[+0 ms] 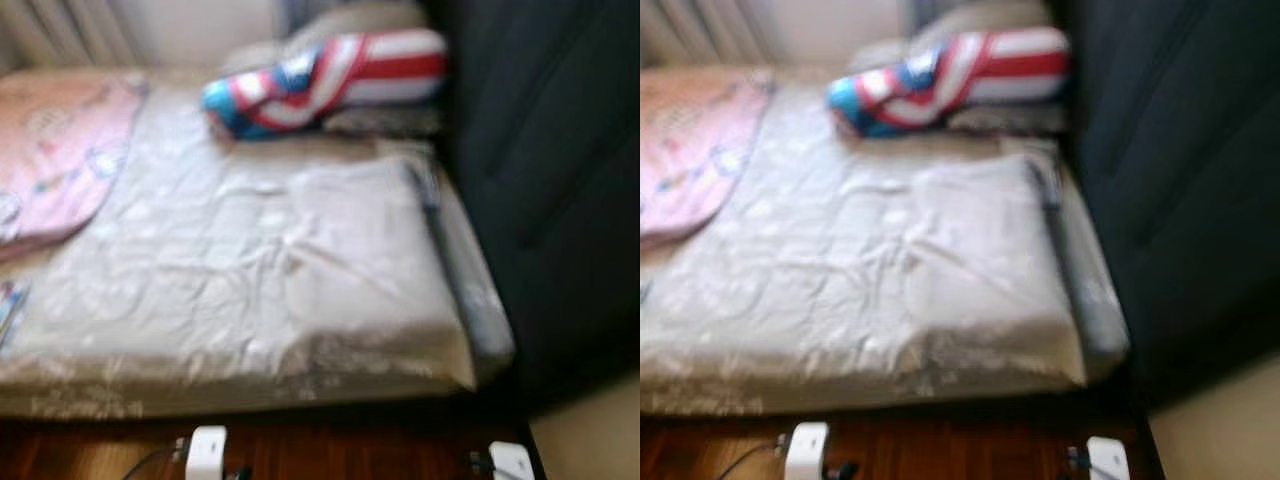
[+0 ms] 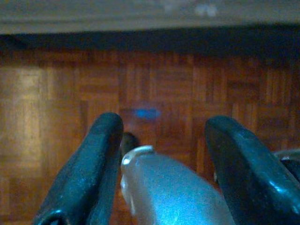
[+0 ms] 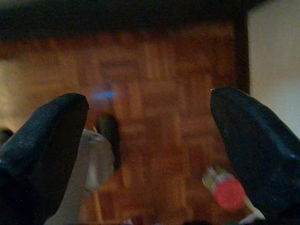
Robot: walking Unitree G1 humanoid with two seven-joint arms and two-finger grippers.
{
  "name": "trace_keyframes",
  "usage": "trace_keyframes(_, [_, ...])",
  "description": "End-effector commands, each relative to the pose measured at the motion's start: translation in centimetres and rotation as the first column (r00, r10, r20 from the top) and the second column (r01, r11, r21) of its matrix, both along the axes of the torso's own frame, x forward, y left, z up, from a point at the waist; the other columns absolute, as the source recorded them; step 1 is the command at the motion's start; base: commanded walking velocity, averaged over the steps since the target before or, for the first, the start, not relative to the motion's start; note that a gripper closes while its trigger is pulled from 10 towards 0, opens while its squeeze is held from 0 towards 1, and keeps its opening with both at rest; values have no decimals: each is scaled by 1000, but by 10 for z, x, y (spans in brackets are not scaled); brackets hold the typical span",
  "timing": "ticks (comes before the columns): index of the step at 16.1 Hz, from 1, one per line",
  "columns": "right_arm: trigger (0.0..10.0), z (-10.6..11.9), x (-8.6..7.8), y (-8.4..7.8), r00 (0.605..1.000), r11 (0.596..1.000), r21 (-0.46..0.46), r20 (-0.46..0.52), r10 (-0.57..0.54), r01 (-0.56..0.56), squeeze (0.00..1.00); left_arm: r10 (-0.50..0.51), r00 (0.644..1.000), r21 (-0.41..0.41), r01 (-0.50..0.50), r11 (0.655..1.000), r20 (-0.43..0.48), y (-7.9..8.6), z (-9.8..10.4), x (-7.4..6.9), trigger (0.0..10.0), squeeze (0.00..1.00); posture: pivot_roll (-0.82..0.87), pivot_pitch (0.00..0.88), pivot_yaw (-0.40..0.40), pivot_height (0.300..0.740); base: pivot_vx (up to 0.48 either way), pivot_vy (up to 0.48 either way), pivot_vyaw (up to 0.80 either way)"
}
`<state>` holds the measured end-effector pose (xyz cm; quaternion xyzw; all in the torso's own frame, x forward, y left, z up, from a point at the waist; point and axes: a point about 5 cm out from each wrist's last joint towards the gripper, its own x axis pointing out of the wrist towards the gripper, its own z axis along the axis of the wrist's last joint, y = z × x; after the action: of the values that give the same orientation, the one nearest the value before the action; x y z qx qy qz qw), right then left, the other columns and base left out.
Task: Clean up the room
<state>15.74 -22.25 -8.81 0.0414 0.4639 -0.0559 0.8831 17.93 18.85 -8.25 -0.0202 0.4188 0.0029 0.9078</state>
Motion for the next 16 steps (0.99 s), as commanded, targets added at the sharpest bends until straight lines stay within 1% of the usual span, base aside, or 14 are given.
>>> trace_keyframes(1, [10000, -1, -2, 0, 1000, 1000, 18, -11, -2, 3, 0, 0, 1000, 2, 0, 1000, -23, -4, -1, 1, 10000, 0, 31, 105, -26, 740, 322, 0, 0])
trace_keyframes(2, [10000, 0, 2, 1, 1000, 1000, 18, -7, 2, -2, 0, -2, 1000, 2, 2, 1000, -20, -5, 0, 3, 10000, 0, 30, 100, -25, 740, 274, 0, 0])
trace_keyframes(3, [10000, 2, 9, 7, 1000, 1000, 23, -3, 7, -7, 0, -3, 1000, 0, 3, 1000, -17, -5, 1, 6, 10000, 0, 31, 97, -26, 740, 266, 0, 0])
trace_keyframes(4, [10000, 2, 11, 11, 1000, 1000, 24, -2, 12, -12, 0, -2, 1000, -2, 2, 1000, -14, -5, 1, 7, 10000, 0, 33, 95, -27, 740, 262, 0, 0])
trace_keyframes(6, [10000, 3, 17, 16, 1000, 999, 28, 0, 18, -18, 0, -3, 1000, -3, 2, 1000, -13, -5, 2, 7, 10000, 0, 33, 92, -27, 740, 0, 0, 0])
trace_keyframes(8, [10000, 3, 24, 34, 1000, 999, 38, 5, 31, -31, 0, 0, 1000, -2, 0, 1000, -6, -4, 2, 8, 10000, 0, 31, 91, -26, 740, 0, 0, 0])
trace_keyframes(11, [10000, 1, 21, 44, 999, 998, 45, 3, 37, -37, 0, 4, 1000, -4, -4, 1000, 5, -4, 4, 10, 10000, 0, 30, 99, -28, 740, 0, 0, 0])
trace_keyframes(13, [10000, 1, 21, 44, 999, 998, 35, 7, 52, -52, 0, 3, 1000, -3, -3, 1000, 5, -4, 4, 10, 10000, 0, 31, 105, -28, 740, 0, 0, 0])
trace_keyframes(15, [10000, 0, 19, 45, 997, 996, 43, 15, 73, -73, 0, -4, 1000, 4, 4, 1000, 2, -3, 3, 9, 10000, 0, 30, 108, -28, 740, 0, 0, 800])
trace_keyframes(16, [10000, 0, 18, 43, 999, 998, 50, 15, 42, -43, 0, -6, 1000, 7, 6, 1000, -2, -3, 2, 6, 10000, 0, 28, 110, -26, 740, 0, 0, 0])
